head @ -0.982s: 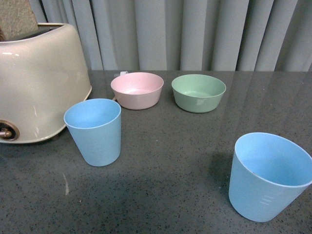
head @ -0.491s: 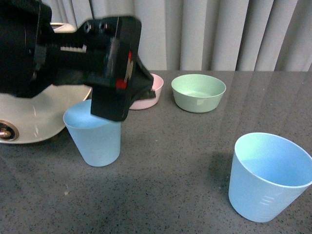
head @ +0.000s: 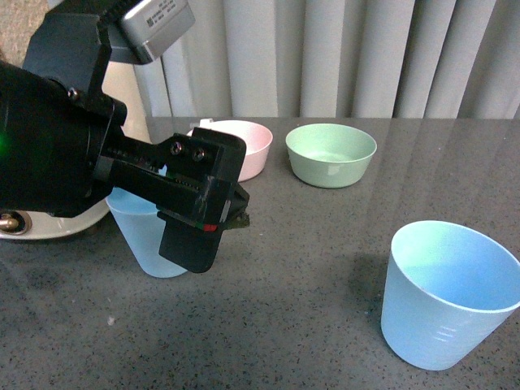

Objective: Stack blue cups with both arms

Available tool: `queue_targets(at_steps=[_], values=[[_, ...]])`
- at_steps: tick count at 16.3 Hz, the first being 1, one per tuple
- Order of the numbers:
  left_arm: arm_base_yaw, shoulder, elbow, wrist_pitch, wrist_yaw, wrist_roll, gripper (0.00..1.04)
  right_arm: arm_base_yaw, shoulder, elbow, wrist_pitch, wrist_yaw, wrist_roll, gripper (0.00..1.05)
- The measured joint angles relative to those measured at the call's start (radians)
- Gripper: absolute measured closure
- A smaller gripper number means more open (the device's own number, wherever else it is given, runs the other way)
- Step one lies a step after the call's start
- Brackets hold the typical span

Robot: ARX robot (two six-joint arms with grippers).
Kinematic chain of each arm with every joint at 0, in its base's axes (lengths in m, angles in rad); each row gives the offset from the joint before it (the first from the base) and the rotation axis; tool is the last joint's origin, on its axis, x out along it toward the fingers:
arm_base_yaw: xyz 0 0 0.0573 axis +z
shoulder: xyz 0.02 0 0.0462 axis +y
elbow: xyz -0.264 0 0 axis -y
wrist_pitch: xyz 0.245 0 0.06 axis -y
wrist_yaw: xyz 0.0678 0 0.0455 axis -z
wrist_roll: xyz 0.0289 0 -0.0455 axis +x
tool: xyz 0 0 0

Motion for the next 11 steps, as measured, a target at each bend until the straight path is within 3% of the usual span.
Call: queue_targets(at_steps=[7, 8, 11], values=[[-0.016, 0.085, 0.027, 0.015, -0.013, 0.046, 0.07, 0.000, 0.000, 0.000, 0.000, 0.000, 0.000, 0.07], [-0.017, 0.100, 0.029, 0.023, -0.018, 0.070, 0.10, 0.000, 0.000, 0.000, 0.000, 0.000, 0.000, 0.07], [-0.020, 0.116, 0.034, 0.023, -0.032, 0.117, 0.43, 0.000, 0.000, 0.000, 0.000, 0.000, 0.000, 0.07]])
